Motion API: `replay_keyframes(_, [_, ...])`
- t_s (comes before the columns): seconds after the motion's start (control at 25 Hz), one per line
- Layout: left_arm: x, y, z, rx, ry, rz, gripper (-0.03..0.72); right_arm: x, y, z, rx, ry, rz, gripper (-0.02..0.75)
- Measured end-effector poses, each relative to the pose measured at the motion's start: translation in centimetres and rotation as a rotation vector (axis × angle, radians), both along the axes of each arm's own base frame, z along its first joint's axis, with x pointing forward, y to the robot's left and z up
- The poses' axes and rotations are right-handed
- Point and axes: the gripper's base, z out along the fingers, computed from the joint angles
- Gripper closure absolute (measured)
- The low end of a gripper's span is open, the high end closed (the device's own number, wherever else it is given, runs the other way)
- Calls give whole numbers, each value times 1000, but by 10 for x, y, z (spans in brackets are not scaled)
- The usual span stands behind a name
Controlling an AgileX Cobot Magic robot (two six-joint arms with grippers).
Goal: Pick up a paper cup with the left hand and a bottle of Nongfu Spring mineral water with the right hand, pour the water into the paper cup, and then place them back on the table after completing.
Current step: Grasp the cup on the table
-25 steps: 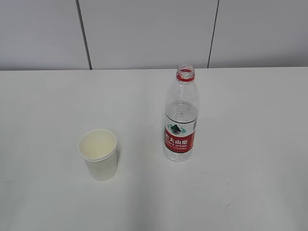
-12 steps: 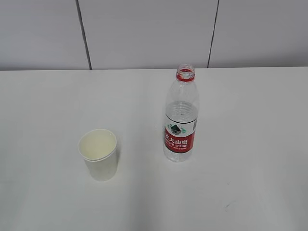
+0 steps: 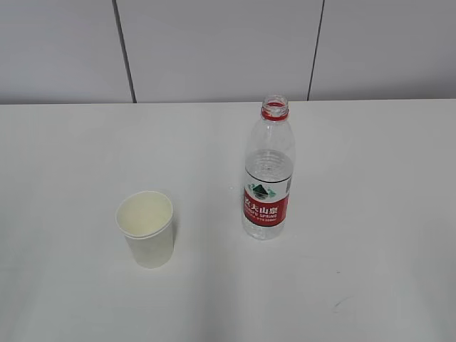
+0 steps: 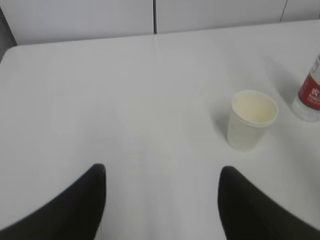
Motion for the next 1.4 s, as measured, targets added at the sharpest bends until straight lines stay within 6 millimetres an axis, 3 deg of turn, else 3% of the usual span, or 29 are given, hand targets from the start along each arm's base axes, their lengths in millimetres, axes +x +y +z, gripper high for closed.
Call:
replay_keyframes(0.24, [8,0,15,-15,-203,12,246,4,-1,11,-27,-123,3,150])
replay_keyframes(0.36, [18,1,10,-21,-256,18,246,11,-2,15,-27,-230,-8,151])
replay_keyframes(0.48, [28,1,-2,-29,-293,24,246,23,-3,10,-22,-278,-19,151])
replay_keyframes(0.68, [38,1,-3,-42,-418,35,246,46,-6,-9,-32,-312,-35,151])
replay_keyframes(0.76, [43,1,-5,-43,-433,38,246,54,-8,-17,-42,-316,-40,151])
replay_keyframes(1.08, [69,2,-5,-27,-371,48,246,72,-11,-11,-52,-382,-65,150])
replay_keyframes(1.4, [99,2,-11,3,-369,55,246,90,-15,-21,-54,-430,-97,151])
